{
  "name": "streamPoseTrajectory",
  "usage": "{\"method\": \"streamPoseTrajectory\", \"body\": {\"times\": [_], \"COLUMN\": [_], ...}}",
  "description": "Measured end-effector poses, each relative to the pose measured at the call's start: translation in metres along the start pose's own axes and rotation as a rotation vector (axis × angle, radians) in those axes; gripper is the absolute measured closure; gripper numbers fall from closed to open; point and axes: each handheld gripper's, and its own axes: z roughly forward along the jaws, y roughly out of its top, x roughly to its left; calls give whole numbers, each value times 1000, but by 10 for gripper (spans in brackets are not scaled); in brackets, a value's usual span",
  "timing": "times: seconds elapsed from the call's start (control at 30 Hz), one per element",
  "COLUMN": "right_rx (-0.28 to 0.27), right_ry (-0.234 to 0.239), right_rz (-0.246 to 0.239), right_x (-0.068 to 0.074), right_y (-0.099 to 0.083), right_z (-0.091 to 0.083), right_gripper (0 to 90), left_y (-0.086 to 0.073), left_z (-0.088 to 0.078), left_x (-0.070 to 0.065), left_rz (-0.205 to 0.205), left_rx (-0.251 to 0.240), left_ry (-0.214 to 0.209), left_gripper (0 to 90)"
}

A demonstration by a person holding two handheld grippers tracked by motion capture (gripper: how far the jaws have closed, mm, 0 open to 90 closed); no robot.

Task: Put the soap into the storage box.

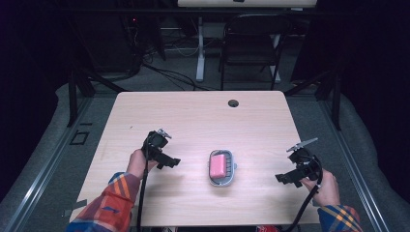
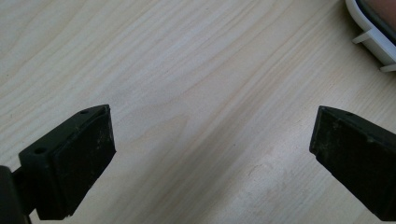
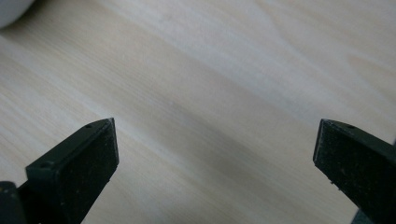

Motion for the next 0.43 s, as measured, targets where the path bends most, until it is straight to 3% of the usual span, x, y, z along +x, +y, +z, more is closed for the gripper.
{"method": "streamPoseTrajectory", "body": {"times": [0.07, 0.17, 0.3, 0.43], "right_rx": [29, 107, 157, 164], "right_ry": [17, 14, 4, -19], "right_rz": [13, -9, -34, -41], "right_x": [-2, -3, -2, -3], "right_y": [-5, -8, -9, -8], "right_z": [7, 19, 27, 29], "right_gripper": [0, 0, 0, 0], "left_y": [0, 0, 0, 0], "left_z": [0, -1, 0, 0], "left_x": [0, 0, 0, 0], "left_rz": [0, 0, 2, 3], "left_rx": [-2, -8, -8, -9], "left_ry": [-3, -9, -9, -15], "left_gripper": [0, 0, 0, 0]}}
